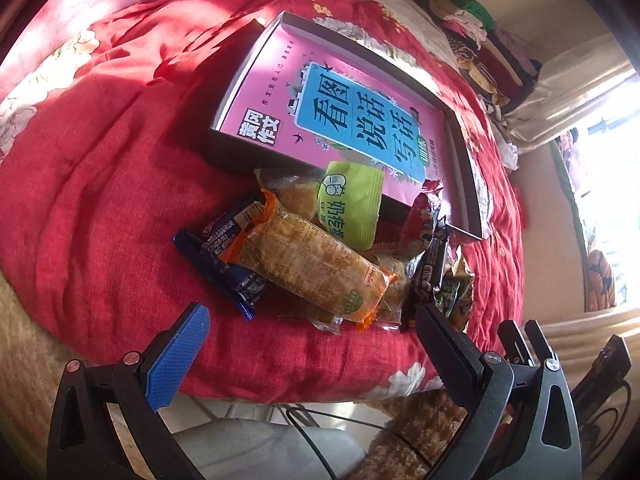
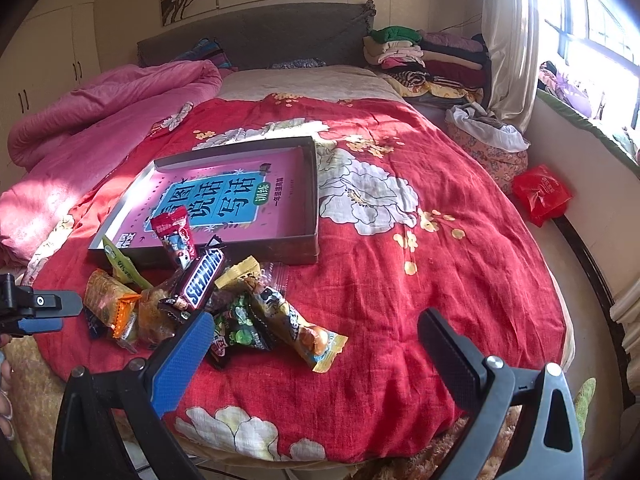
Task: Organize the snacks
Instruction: 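Grasp the orange-ended cracker pack with left tool while right tool grasps yellow bar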
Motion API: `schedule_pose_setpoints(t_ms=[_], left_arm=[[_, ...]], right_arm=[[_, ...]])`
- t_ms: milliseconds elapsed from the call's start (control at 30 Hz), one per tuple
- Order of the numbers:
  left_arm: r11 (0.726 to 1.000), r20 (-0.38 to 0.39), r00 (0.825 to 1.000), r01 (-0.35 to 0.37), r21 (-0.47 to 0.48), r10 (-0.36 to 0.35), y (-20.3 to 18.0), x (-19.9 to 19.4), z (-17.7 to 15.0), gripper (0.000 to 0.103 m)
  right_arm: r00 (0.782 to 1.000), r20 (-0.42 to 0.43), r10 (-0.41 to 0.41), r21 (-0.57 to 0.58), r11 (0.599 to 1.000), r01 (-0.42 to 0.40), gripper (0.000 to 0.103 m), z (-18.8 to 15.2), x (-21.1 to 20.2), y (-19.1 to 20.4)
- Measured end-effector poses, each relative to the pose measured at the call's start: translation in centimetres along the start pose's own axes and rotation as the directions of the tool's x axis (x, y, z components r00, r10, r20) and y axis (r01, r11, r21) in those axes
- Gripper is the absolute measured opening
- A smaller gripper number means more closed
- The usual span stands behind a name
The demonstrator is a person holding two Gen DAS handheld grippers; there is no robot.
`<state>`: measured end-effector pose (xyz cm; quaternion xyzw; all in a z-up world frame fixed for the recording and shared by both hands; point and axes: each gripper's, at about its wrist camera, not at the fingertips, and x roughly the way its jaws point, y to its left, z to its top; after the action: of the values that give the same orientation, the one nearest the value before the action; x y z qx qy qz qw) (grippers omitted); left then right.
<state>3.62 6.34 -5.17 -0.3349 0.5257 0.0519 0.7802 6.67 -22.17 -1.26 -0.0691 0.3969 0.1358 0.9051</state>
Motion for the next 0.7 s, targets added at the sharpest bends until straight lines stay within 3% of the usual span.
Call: schedule_pose_setpoints(t_ms=[367, 500, 700], left_arm=[[0.992, -0.081, 0.996, 0.022, -0.125, -0.033, 0.1, 2.8, 1.9, 0.095], [0.987, -0.089, 0.996, 0.008, -0.158, -0.022, 0.2, 3.6, 2.3, 0.093], [0.978, -0.092, 0.996, -0.011, -0.206, -0.008, 1.0, 4.0, 2.6, 0.085]], right_arm=[[0.985, -0.164, -0.048, -0.138, 0.99, 0.025, 0.102, -0.2, 4.1, -0.1], [0.974, -0.223, -0.032, -0.145, 0.989, -0.001, 0.092, -0.4, 5.6, -0.5], [0.962, -0.271, -0.013, -0.25, 0.967, -0.057, 0.077, -0.6, 7.2, 1.3]])
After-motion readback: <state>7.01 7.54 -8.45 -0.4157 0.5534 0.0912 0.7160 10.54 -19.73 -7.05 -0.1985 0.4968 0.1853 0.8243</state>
